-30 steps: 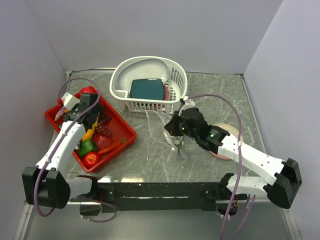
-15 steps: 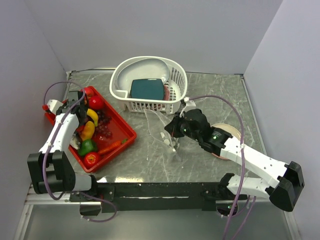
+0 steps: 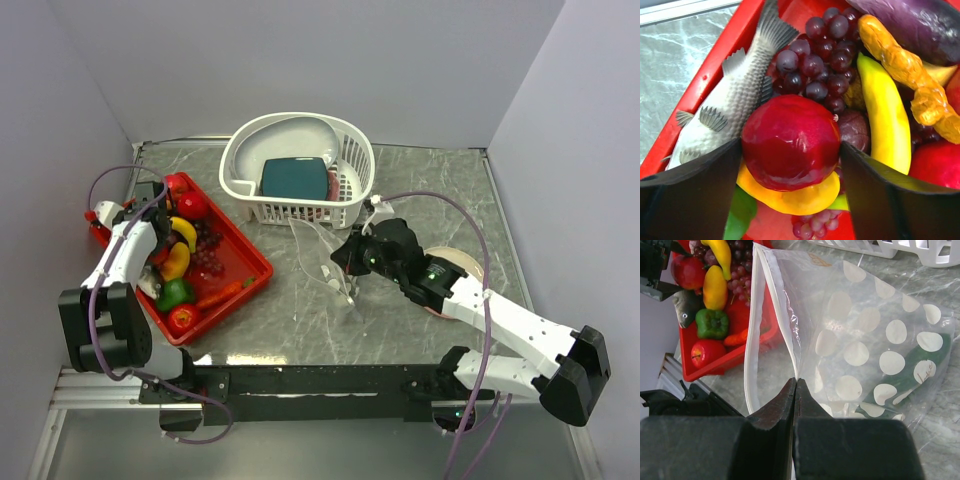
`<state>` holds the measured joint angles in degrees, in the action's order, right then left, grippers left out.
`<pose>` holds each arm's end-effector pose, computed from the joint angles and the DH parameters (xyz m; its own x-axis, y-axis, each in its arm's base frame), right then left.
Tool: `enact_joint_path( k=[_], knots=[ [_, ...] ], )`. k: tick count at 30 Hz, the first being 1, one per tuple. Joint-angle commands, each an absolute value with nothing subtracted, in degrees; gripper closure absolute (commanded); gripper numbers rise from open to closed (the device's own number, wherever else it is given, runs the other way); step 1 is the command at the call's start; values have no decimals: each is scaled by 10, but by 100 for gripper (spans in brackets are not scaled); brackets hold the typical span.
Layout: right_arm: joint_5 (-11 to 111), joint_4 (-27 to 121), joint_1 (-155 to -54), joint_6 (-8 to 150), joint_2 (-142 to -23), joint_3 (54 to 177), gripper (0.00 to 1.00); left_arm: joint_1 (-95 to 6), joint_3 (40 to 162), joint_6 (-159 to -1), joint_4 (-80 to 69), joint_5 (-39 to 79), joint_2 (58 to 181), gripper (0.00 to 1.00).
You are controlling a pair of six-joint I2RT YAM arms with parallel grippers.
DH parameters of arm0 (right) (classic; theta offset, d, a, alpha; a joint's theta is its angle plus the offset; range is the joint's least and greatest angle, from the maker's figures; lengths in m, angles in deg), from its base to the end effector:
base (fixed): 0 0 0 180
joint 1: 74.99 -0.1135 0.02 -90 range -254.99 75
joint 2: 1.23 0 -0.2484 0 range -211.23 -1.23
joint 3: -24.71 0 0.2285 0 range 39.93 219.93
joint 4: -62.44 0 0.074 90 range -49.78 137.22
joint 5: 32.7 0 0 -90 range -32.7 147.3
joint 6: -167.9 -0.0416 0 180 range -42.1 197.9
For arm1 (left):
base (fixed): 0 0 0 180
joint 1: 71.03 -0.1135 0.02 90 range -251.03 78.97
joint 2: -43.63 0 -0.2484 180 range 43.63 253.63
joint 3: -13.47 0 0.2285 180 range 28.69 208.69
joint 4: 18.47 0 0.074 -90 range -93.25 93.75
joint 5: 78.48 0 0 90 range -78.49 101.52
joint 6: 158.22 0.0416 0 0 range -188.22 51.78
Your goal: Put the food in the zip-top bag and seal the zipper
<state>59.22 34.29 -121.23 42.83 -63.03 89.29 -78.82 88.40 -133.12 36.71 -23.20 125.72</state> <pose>0.1637 0.1690 0.2940 -0.6453 0.1565 -0.7478 -0.4034 0.7615 0.5074 0.2571 0.0591 0.2352 -0.0341 -0.7559 -0.6538 -0.9531 0.2215 -0.2064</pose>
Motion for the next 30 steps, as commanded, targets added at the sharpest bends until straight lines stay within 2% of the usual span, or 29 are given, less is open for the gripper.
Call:
enact_joint_path(
  k=[1,2,6,14,20,23,25,30],
  knots=[
    [591,365,-1207,434,-621,892,100,-791,878,-1303,351,-204,1213,26],
    [591,364,-1208,434,-624,892,100,-790,875,-1298,351,-198,1204,32],
    [593,365,-1207,434,-630,894,100,-781,855,-1269,358,-173,1138,43],
    [587,379,-1208,423,-646,897,100,-764,831,-1207,333,-59,1005,56],
    [602,383,-1228,409,-667,912,100,-648,883,-1204,332,-19,970,58],
    [632,376,-1252,398,-685,935,100,-524,920,-1222,329,-24,989,58],
    [653,371,-1265,393,-698,944,100,-482,936,-1228,320,-21,1005,57],
    [676,354,-1273,375,-722,974,100,-391,924,-1254,230,35,1020,56]
  ],
)
